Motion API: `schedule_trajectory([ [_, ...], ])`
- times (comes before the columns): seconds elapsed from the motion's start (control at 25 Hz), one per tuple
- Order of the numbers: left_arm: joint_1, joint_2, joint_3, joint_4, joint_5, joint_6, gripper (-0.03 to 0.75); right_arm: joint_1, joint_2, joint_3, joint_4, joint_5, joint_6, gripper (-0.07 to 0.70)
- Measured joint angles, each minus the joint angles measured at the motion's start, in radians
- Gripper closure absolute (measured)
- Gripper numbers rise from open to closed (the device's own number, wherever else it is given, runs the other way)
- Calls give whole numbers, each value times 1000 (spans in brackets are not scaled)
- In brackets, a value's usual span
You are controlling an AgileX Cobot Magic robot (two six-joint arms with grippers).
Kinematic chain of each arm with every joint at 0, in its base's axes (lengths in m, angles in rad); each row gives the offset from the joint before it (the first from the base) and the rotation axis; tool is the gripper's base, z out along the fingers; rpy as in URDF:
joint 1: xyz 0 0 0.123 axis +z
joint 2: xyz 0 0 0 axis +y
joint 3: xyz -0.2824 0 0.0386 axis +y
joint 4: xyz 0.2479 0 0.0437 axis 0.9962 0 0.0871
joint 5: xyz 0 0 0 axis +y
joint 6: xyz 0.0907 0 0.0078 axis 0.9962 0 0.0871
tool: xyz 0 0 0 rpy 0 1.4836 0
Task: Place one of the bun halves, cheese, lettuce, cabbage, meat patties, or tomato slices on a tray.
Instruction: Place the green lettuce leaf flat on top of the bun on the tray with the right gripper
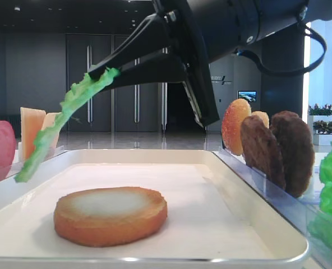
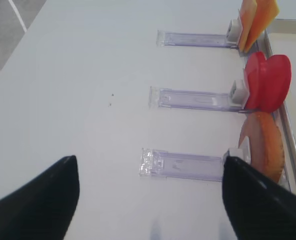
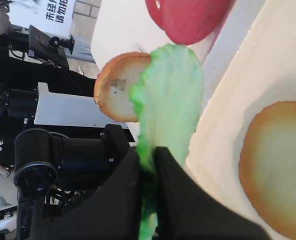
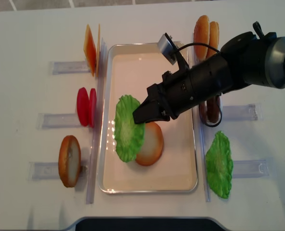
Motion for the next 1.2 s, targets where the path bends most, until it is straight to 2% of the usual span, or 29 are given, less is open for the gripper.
schedule_trajectory([
  [0.4,0,0,0,0,0,0,24,-13,49,0,-9,50,0,569],
  [0.8,0,0,0,0,0,0,24,-44,70,2,-37,48,0,569],
  [1.2,0,0,0,0,0,0,24,-71,70,2,-160,23,11,569],
])
